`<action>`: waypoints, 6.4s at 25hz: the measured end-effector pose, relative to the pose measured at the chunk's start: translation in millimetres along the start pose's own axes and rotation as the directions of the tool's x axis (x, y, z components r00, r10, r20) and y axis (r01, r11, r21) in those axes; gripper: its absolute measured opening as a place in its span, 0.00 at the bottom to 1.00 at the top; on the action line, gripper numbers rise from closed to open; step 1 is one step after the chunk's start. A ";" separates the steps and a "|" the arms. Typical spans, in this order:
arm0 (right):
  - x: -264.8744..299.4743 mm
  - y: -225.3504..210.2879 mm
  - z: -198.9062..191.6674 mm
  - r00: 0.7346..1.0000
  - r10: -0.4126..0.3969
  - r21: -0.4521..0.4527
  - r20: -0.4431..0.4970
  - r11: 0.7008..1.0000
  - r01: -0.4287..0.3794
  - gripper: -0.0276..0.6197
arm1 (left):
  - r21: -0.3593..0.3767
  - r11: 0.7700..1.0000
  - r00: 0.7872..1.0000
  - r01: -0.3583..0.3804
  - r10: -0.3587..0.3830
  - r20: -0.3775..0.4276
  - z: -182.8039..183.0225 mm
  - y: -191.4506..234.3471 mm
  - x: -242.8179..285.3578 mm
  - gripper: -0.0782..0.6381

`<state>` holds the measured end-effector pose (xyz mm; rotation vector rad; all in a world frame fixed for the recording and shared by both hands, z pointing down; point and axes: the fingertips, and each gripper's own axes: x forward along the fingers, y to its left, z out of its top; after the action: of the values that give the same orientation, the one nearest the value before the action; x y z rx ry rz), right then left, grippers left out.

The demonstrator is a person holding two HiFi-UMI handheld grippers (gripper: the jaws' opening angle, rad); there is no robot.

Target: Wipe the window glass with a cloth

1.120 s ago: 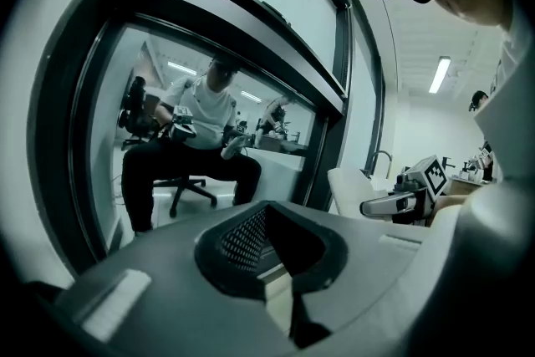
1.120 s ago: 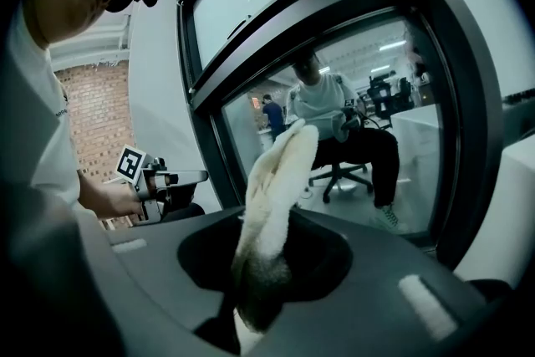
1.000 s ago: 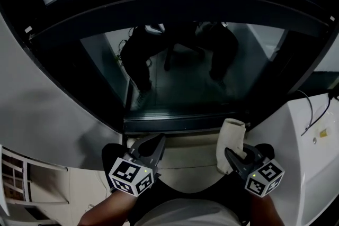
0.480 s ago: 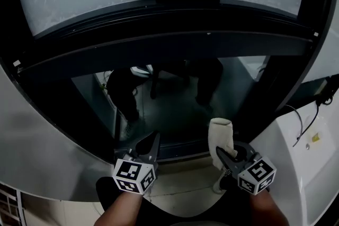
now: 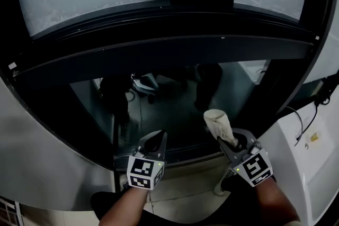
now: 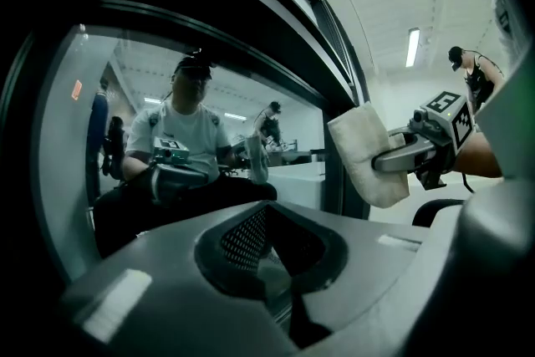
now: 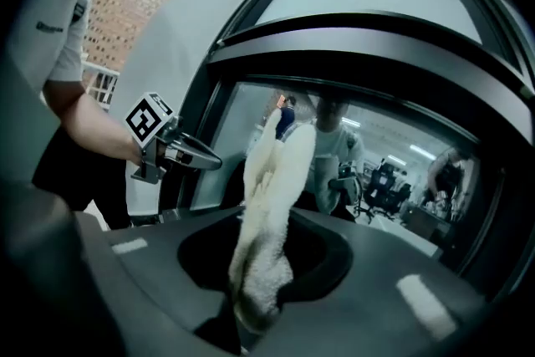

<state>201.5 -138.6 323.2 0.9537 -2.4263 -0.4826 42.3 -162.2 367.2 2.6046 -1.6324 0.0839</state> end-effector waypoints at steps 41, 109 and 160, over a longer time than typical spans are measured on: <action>104.4 45.2 257.7 0.899 -0.320 -0.797 0.298 0.434 0.419 0.18 | -0.159 0.986 0.998 0.055 -0.053 0.015 -48.6 68.1 -42.5 0.13; 176.4 76.5 189.6 0.880 -0.342 -0.655 0.329 0.589 0.474 0.20 | -0.180 0.982 0.999 -0.047 0.048 -0.001 -66.2 130.1 -43.6 0.13; 205.0 110.7 88.4 0.926 -0.293 -0.652 0.240 0.658 0.377 0.20 | -0.231 0.965 0.992 -0.121 0.111 -0.055 -72.6 145.2 -36.6 0.13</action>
<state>-37.5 -193.6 367.3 1.0277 -1.8644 -1.4948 -105.1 -186.3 440.5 2.3181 -1.6677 -0.0458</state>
